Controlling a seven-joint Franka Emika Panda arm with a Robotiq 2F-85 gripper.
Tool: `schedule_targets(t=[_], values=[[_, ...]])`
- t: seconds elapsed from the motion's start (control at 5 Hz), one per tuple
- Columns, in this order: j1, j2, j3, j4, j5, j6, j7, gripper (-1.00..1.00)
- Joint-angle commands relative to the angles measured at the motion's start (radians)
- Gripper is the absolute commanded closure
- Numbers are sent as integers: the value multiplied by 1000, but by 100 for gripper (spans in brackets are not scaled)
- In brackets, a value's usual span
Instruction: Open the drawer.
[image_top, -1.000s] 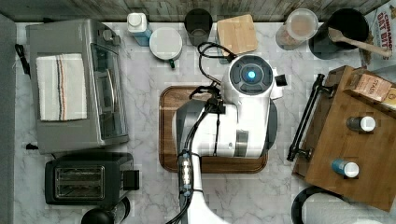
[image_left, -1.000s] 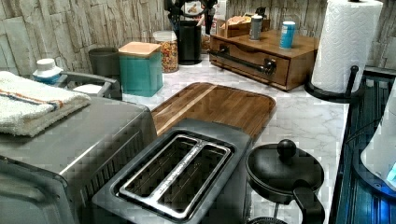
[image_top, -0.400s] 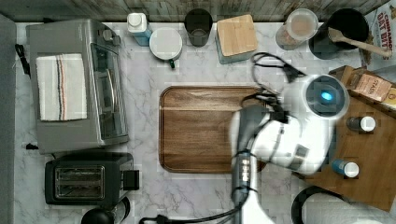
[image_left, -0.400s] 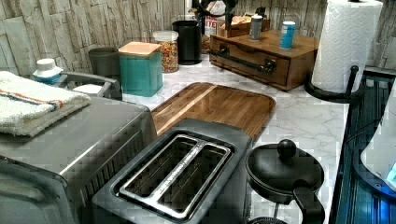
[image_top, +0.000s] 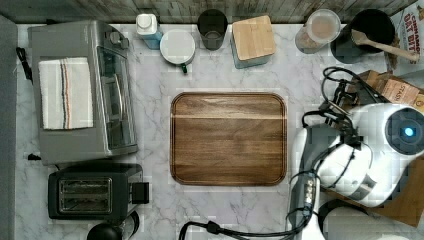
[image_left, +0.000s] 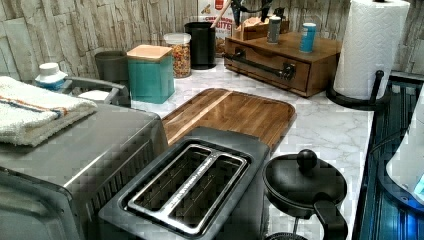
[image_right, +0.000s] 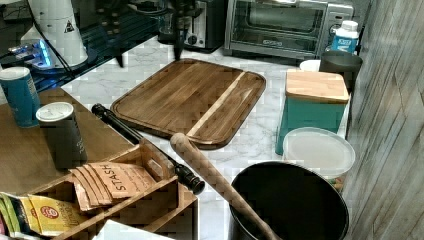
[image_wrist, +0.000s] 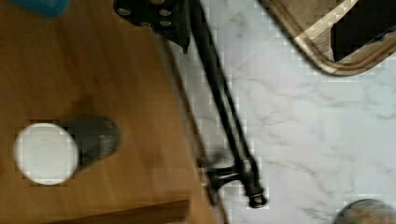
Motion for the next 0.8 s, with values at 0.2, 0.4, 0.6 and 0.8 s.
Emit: schedule_targets(t=[0.2,0.4,0.6,0.8], values=[[39,81,37,129,-167,-84,-117,-100],[18,114,29,155,-212,-51,-158,-100],[7,139,8,180,-215,-68,-179,-100],[6,131,-5,157,-197,-58,-150,-100]])
